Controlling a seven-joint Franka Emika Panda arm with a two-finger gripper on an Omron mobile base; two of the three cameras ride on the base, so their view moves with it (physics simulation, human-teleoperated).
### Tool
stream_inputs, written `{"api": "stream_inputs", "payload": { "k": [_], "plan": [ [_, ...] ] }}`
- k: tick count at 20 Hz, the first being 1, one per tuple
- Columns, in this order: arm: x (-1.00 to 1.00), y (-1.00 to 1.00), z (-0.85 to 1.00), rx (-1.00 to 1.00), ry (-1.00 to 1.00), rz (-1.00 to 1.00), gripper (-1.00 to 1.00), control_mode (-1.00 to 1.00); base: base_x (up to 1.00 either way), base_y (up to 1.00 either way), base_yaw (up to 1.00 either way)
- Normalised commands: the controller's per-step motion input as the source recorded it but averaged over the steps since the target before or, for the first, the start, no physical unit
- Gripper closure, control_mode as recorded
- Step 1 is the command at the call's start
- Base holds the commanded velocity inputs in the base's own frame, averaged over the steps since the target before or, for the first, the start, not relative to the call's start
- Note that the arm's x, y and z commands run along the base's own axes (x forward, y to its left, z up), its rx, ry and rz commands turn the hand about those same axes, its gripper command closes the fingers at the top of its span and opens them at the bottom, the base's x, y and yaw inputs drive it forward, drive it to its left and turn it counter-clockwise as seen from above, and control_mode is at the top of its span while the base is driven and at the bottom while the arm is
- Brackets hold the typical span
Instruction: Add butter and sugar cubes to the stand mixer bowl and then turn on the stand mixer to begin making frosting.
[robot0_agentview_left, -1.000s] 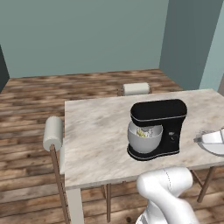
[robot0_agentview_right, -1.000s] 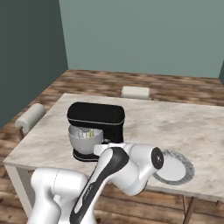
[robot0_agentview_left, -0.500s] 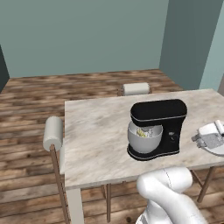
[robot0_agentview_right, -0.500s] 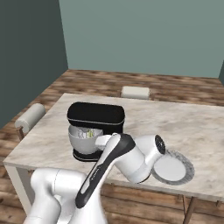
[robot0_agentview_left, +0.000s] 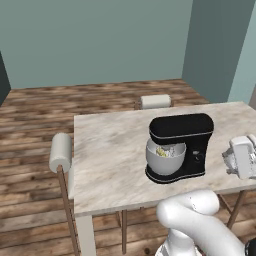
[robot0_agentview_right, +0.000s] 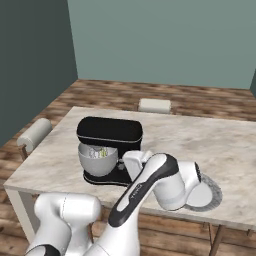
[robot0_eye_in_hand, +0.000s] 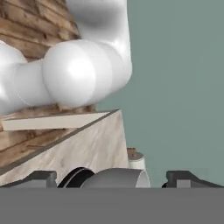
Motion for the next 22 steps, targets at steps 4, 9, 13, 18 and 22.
{"api": "stream_inputs", "payload": {
  "k": [4, 9, 13, 18, 22],
  "plan": [
    [0.00, 0.06, -0.26, 0.15, 0.27, -0.18, -1.00, -1.00, 0.00, 0.00, 0.00],
    [0.00, 0.24, -0.13, 0.15, 0.32, -0.23, -1.00, -1.00, 0.00, 0.00, 0.00],
    [0.00, 0.23, 0.00, 0.12, 0.24, -0.26, -1.00, -1.00, 0.00, 0.00, 0.00],
    [0.00, 0.03, -0.03, 0.02, 0.21, -0.21, -1.00, -1.00, 0.00, 0.00, 0.00],
    [0.05, 0.00, -0.16, 0.00, 0.16, -0.15, -1.00, -1.00, 0.00, 0.00, 0.00]
  ]
}}
